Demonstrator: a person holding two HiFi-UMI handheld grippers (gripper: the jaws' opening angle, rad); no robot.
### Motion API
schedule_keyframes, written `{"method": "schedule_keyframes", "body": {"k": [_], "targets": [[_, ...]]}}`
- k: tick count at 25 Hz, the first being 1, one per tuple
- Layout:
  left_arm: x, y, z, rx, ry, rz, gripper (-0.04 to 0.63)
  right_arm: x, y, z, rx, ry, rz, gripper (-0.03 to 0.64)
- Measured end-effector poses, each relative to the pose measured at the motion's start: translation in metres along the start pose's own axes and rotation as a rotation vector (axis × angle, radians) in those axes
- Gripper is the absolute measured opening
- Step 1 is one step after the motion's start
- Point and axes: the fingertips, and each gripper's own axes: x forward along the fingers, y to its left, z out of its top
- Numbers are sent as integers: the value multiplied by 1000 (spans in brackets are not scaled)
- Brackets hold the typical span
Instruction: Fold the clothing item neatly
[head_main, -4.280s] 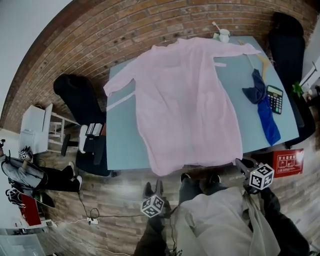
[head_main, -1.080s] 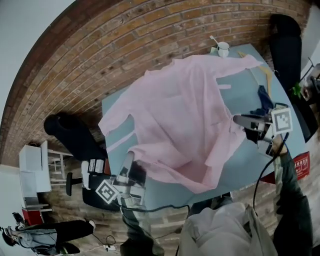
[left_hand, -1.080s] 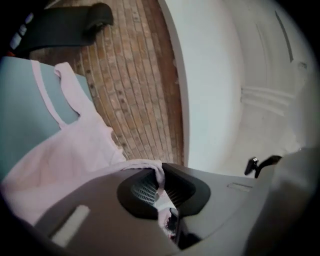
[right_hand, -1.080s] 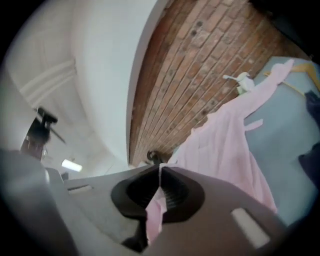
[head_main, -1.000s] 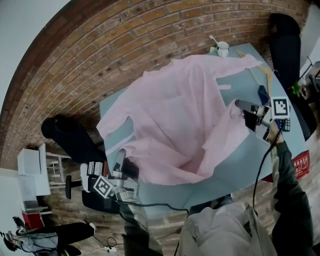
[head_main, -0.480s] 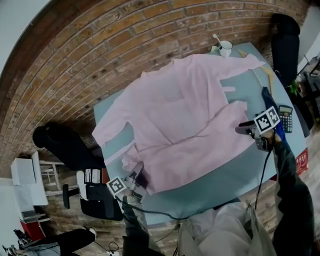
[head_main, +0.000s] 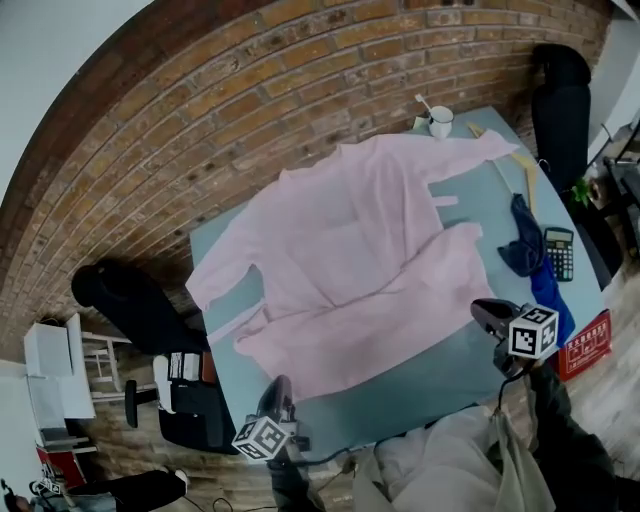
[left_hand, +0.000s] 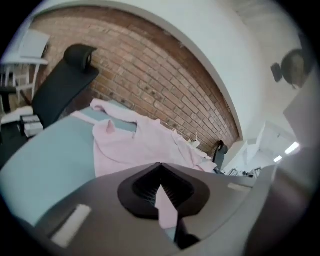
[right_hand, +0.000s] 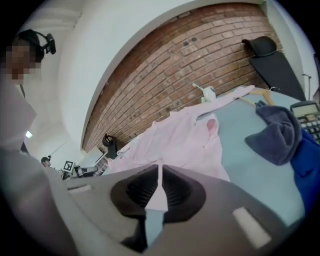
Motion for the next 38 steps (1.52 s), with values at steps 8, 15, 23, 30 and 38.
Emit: {"method": "schedule_keyframes", "body": {"k": [8, 15, 23, 30, 38], "targets": [[32, -120, -31, 206, -130, 38, 8, -3, 46, -2, -146, -21, 5, 5], [79, -184, -40, 272, -79, -68, 8, -4, 1, 58, -129, -125, -72, 3], [137, -213, -27, 287, -63, -30, 8, 9, -52, 114, -162, -160, -130, 2], [213, -236, -13, 299, -51, -59, 8, 53, -167, 182, 43, -242, -293, 13], [317, -279, -3, 292, -8, -177, 8, 116, -295, 247, 285, -244, -436, 214]]}}
